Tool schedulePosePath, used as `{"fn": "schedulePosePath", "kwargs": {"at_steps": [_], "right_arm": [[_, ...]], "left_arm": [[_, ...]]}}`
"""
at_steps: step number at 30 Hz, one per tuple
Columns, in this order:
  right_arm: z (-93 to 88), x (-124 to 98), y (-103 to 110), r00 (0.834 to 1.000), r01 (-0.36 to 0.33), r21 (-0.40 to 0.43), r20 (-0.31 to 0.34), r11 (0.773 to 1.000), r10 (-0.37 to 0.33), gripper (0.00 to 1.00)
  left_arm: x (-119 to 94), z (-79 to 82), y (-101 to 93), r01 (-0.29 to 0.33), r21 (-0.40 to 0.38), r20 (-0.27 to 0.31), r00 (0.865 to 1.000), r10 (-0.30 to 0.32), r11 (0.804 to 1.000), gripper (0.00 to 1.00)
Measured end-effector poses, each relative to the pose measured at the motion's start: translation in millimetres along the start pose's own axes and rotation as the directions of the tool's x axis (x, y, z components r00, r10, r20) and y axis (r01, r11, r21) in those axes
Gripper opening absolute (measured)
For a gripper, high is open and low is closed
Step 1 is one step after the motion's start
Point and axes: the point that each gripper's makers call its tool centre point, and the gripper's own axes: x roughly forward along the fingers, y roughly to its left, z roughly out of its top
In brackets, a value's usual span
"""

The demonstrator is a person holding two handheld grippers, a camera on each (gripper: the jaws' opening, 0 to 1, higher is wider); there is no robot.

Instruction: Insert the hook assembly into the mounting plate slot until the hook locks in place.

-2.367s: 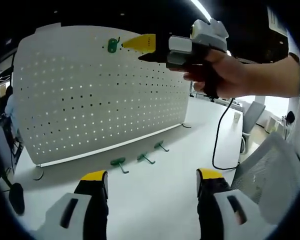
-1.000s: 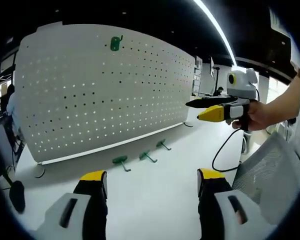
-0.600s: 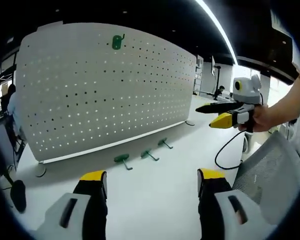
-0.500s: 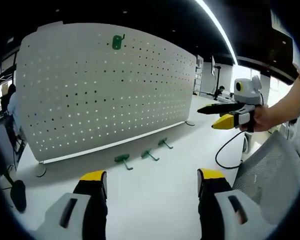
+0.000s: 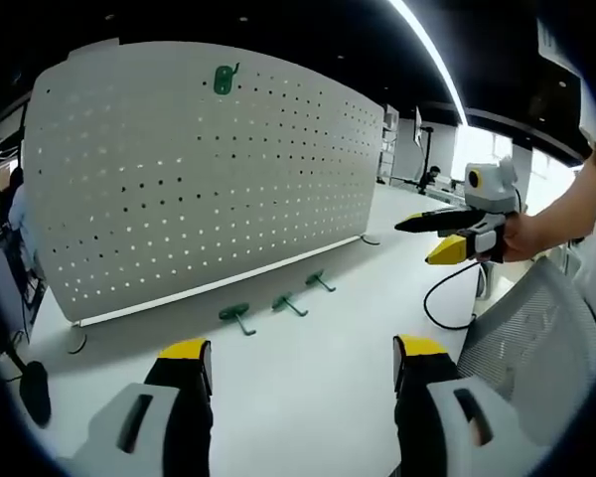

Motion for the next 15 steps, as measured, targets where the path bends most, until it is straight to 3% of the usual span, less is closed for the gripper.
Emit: {"fn": "schedulePosePath", "kwargs": {"at_steps": [15], "right_arm": [[-13.8,-9.8,-7.3,1.0,0.012,0.025,-0.01,1.0,-0.012,0.78]], "left_arm": [[-9.9,-6.3,6.8,0.003,-0.004,-0.029,1.0,-0.003,1.0,0.77]]}}
